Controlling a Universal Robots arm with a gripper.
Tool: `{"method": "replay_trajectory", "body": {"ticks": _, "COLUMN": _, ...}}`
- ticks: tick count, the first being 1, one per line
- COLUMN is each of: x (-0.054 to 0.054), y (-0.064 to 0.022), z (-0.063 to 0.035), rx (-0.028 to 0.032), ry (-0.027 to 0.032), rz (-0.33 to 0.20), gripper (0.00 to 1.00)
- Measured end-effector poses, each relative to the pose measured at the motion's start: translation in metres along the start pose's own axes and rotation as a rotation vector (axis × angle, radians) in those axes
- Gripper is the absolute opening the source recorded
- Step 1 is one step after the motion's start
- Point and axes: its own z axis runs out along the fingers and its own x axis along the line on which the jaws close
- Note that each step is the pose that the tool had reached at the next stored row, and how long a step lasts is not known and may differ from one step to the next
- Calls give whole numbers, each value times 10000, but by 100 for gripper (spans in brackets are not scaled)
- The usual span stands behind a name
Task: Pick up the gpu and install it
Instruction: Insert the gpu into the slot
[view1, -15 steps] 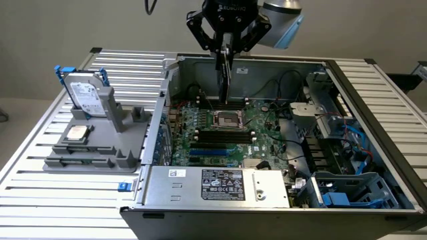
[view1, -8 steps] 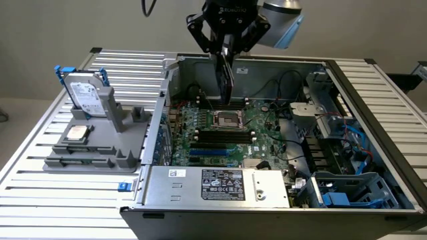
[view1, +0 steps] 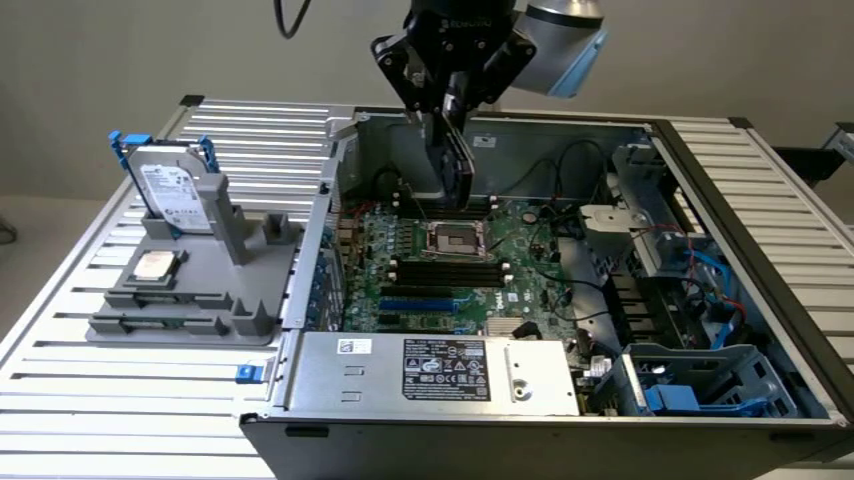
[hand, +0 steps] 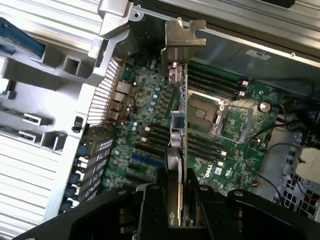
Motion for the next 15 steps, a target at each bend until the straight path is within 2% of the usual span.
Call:
{"method": "replay_trajectory", "body": {"ticks": 3, "x": 0, "y": -1, "z": 3, "rx": -8, "ry": 41, "rz": -540, "gripper": 26}}
{"method": "replay_trajectory", "body": {"ticks": 7, "x": 0, "y": 0, "z": 7, "rx": -54, "ry": 78, "rz": -1200, "gripper": 26}}
{"method": "replay_trajectory", "body": {"ticks": 15, "x": 0, "y": -1, "z": 8, "rx": -24, "ry": 183, "rz": -2642, "gripper": 26}}
